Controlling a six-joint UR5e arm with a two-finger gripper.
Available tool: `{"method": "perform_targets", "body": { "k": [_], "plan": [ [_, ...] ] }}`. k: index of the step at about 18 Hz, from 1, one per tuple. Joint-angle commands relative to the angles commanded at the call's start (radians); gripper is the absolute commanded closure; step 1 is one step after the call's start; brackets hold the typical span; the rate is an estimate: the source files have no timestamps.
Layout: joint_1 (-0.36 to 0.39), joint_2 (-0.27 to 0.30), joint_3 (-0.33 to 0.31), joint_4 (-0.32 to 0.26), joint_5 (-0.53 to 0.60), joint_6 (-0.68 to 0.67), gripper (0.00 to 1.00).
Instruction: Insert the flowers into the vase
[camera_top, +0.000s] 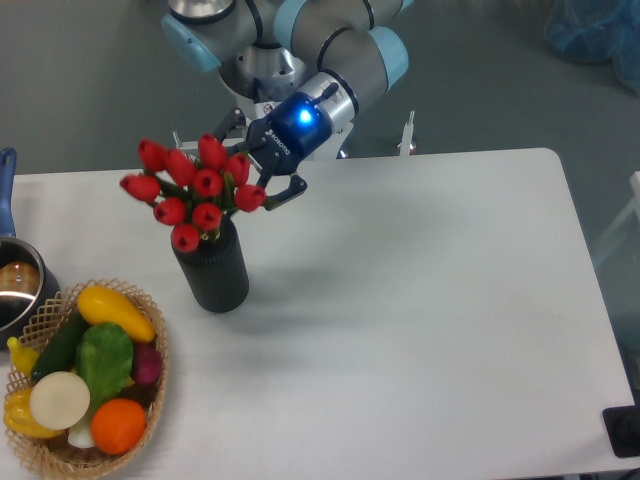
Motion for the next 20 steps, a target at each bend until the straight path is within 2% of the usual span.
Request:
{"method": "perform_targets", "body": {
  "k": [12,16,20],
  "plan": [
    [0.018,0.012,0.0,0.0,-0.002,0.0,0.0],
    [0.041,0.055,0.02,0.0,0.06,-0.005,0.0],
    [0.083,0.103,0.058,0.0,0.066,-0.009,0.0]
  ]
}}
